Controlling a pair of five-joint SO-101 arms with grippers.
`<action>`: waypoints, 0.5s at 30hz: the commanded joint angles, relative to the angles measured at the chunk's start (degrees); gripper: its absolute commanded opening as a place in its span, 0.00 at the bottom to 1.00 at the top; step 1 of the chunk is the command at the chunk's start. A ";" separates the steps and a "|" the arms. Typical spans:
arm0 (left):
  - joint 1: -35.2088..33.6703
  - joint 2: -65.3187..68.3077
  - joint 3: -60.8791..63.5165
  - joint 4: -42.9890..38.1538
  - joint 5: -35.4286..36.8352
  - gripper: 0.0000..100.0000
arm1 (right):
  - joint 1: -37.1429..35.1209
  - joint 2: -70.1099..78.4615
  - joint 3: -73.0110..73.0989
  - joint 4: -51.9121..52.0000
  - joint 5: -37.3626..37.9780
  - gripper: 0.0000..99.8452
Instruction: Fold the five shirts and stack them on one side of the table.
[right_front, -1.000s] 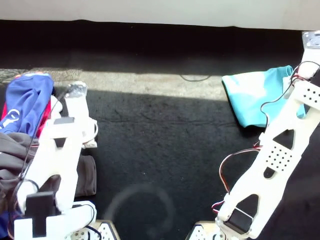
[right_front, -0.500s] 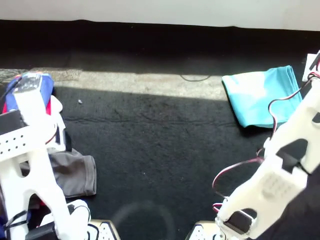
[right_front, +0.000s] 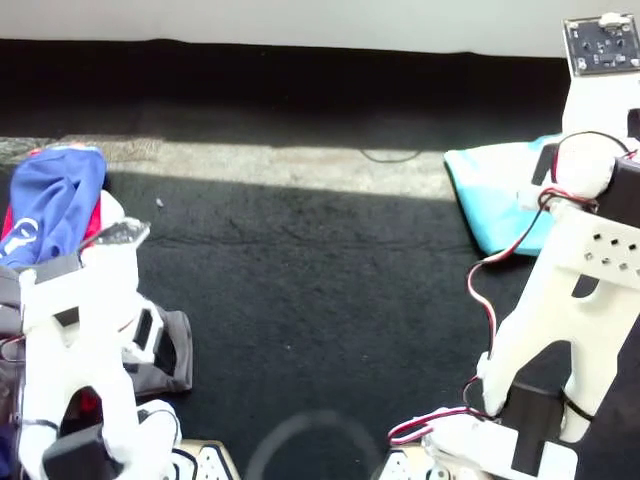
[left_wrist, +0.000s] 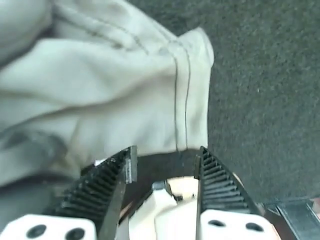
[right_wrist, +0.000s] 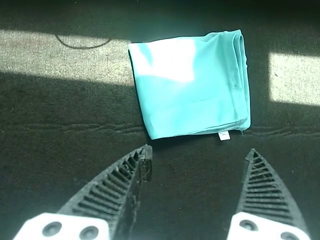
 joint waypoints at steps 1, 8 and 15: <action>-1.98 2.68 1.10 -5.36 -1.23 0.20 | -0.66 -2.51 0.22 0.40 -0.35 0.28; -6.64 7.69 1.27 -10.46 -7.65 0.20 | -0.84 -2.59 -0.13 0.40 -0.35 0.28; -7.87 11.12 1.10 -11.08 -10.02 0.19 | -0.92 -2.51 -0.13 0.40 -0.35 0.28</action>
